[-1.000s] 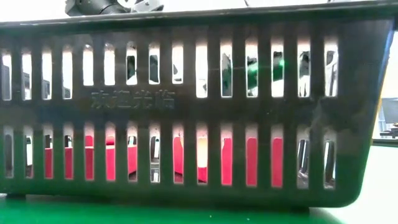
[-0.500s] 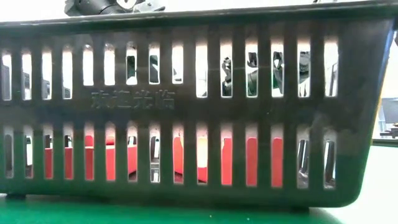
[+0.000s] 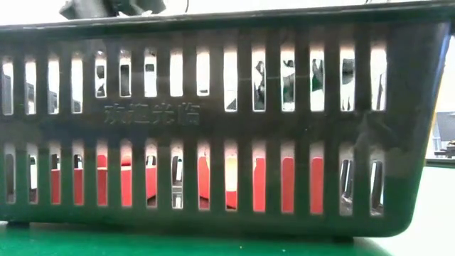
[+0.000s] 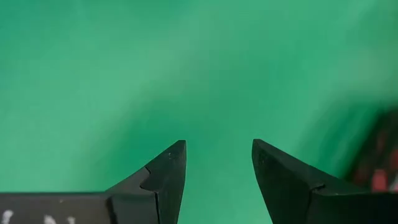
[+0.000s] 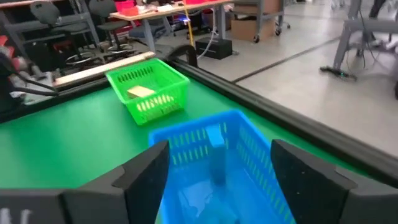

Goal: Sort & place blocks by color
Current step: Put the brown wooden block into the green basket

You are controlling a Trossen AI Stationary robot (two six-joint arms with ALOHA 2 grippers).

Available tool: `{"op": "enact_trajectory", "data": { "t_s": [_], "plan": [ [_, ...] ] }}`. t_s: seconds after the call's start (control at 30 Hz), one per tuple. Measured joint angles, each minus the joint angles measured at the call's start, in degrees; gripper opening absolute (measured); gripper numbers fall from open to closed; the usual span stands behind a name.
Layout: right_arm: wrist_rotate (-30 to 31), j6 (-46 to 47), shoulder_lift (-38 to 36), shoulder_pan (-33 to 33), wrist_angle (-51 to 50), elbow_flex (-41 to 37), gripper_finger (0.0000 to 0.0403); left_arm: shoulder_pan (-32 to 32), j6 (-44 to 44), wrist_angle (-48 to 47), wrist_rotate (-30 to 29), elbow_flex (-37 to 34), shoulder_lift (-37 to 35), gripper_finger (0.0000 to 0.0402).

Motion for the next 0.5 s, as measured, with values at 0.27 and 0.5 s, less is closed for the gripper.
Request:
{"op": "enact_trajectory", "data": {
  "t_s": [0.27,0.5],
  "plan": [
    [0.0,-4.7,-17.0,2.3,-21.7,0.0,0.0267,-12.0,5.5,-12.8,3.6,0.0,0.0,0.0184],
    [0.0,-4.6,-30.0,3.4,-39.4,-1.3,0.0259,-25.7,3.0,-19.8,4.1,0.0,0.0,0.0184]
  ]
}}
